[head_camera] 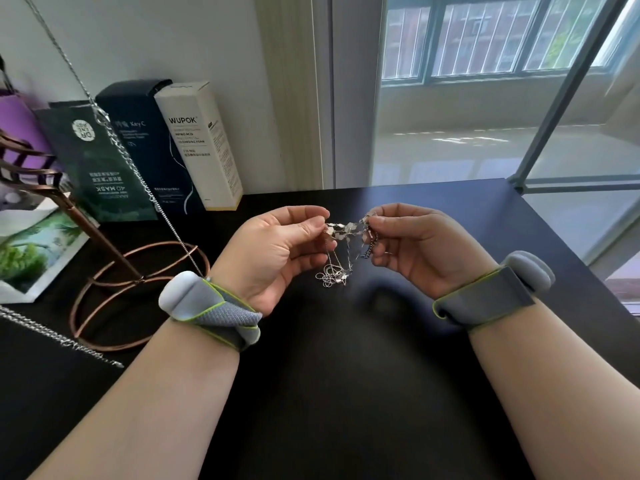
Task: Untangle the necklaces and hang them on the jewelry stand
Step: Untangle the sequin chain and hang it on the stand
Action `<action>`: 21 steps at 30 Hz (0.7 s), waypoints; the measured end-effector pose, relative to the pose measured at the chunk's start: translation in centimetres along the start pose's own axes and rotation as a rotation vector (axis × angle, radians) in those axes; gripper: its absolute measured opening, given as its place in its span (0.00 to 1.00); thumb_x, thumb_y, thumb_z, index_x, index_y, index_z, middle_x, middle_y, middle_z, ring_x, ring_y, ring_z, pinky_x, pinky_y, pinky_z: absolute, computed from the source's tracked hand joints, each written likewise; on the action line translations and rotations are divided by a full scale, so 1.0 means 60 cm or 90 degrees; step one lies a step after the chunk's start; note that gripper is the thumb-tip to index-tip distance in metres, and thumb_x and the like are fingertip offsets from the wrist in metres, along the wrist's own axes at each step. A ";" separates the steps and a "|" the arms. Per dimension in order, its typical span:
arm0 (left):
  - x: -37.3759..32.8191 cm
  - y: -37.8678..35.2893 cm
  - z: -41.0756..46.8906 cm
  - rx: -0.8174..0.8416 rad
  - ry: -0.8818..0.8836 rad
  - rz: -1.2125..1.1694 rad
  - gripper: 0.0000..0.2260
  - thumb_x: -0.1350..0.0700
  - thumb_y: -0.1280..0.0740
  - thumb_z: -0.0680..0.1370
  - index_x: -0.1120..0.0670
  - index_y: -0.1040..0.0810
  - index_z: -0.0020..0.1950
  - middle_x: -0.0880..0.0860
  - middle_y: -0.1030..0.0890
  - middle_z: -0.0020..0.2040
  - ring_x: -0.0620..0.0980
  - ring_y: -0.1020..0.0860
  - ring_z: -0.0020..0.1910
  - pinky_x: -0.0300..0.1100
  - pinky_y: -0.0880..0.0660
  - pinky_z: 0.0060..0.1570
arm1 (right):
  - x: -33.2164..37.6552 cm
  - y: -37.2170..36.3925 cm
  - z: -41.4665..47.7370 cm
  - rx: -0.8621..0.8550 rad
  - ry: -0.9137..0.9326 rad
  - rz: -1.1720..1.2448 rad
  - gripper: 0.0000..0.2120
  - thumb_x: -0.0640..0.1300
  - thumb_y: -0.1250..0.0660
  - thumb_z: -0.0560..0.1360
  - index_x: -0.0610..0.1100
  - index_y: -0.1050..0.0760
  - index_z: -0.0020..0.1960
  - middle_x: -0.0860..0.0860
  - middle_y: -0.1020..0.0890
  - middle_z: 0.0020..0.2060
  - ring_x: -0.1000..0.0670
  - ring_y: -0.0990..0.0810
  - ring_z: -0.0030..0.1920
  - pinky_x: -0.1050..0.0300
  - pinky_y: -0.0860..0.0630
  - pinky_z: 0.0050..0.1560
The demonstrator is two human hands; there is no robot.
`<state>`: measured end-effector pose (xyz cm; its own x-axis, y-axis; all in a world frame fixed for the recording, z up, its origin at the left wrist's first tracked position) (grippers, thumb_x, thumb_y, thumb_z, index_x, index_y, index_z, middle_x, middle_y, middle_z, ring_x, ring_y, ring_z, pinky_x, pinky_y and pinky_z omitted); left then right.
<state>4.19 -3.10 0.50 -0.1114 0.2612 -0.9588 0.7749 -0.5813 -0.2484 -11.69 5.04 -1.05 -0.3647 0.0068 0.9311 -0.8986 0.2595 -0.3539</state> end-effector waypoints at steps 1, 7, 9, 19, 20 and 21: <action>-0.001 0.000 -0.001 -0.001 0.001 -0.001 0.04 0.63 0.36 0.76 0.57 0.21 0.46 0.52 0.21 0.33 0.48 0.20 0.34 0.39 0.24 0.36 | 0.001 0.001 -0.001 -0.001 0.000 0.007 0.06 0.39 0.32 0.64 0.40 0.23 0.41 0.46 0.20 0.30 0.52 0.27 0.27 0.60 0.28 0.32; 0.001 0.001 -0.006 -0.003 0.000 0.007 0.04 0.63 0.35 0.75 0.58 0.21 0.47 0.53 0.21 0.35 0.49 0.21 0.34 0.39 0.24 0.36 | 0.009 0.006 -0.002 -0.008 -0.005 0.032 0.06 0.39 0.32 0.64 0.41 0.24 0.41 0.47 0.21 0.30 0.53 0.28 0.27 0.61 0.29 0.32; 0.003 0.003 -0.008 -0.005 0.002 0.023 0.04 0.63 0.34 0.75 0.57 0.21 0.48 0.53 0.20 0.36 0.49 0.20 0.35 0.39 0.24 0.36 | 0.011 0.009 -0.003 -0.010 -0.006 0.038 0.07 0.39 0.33 0.63 0.41 0.24 0.41 0.48 0.21 0.30 0.53 0.28 0.27 0.61 0.29 0.31; 0.011 0.005 -0.020 -0.019 -0.002 0.054 0.05 0.66 0.34 0.73 0.58 0.21 0.45 0.53 0.19 0.34 0.48 0.20 0.34 0.37 0.24 0.35 | 0.012 0.014 -0.006 0.010 -0.006 0.059 0.06 0.39 0.34 0.65 0.41 0.24 0.42 0.47 0.21 0.32 0.53 0.28 0.29 0.60 0.29 0.34; 0.012 0.005 -0.020 -0.018 -0.003 0.062 0.05 0.66 0.34 0.73 0.58 0.21 0.45 0.53 0.19 0.34 0.48 0.20 0.34 0.37 0.24 0.35 | 0.012 0.012 -0.006 0.012 -0.006 0.059 0.05 0.39 0.34 0.65 0.41 0.24 0.42 0.47 0.21 0.32 0.53 0.28 0.29 0.60 0.29 0.33; 0.013 0.006 -0.021 -0.018 -0.005 0.071 0.05 0.67 0.34 0.73 0.58 0.21 0.44 0.52 0.19 0.34 0.48 0.20 0.34 0.37 0.24 0.34 | 0.012 0.012 -0.006 0.012 -0.006 0.059 0.05 0.39 0.34 0.65 0.41 0.24 0.41 0.47 0.21 0.32 0.53 0.28 0.29 0.60 0.29 0.33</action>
<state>5.16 -2.12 -0.16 -0.0280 0.1906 -0.9813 0.7996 -0.5849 -0.1364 -12.51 5.58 -0.60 -0.4488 0.0212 0.8934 -0.8652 0.2400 -0.4403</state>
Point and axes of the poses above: each hand's wrist, its own z-axis towards the middle knuckle, its own y-axis out of the back of the hand, x = y × z, the point moved 1 cm from there along z, towards the middle knuckle
